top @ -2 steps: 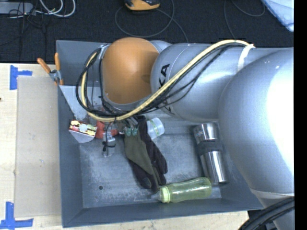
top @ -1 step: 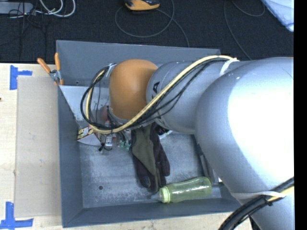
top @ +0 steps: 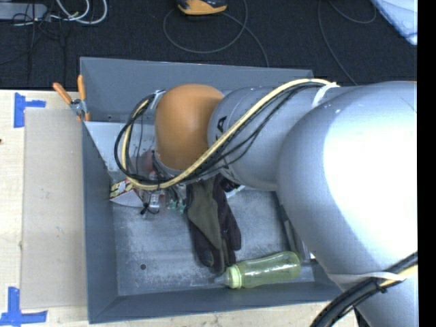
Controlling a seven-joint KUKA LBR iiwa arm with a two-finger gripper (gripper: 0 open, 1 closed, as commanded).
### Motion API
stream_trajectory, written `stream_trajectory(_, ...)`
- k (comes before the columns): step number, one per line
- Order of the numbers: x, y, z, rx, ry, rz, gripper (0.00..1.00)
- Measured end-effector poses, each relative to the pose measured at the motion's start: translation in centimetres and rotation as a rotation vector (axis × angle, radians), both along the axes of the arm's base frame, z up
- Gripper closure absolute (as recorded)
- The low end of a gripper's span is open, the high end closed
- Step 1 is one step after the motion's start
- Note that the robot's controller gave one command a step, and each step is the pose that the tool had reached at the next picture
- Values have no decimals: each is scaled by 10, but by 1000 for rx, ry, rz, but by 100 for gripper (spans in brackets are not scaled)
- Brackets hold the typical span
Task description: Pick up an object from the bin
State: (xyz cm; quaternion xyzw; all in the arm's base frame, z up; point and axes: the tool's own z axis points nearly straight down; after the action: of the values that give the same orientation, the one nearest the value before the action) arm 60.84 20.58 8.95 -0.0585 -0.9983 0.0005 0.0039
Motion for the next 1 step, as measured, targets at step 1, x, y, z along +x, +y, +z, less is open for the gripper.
stream_trajectory(1, -4, -21, 36, 0, 4, 102, 100)
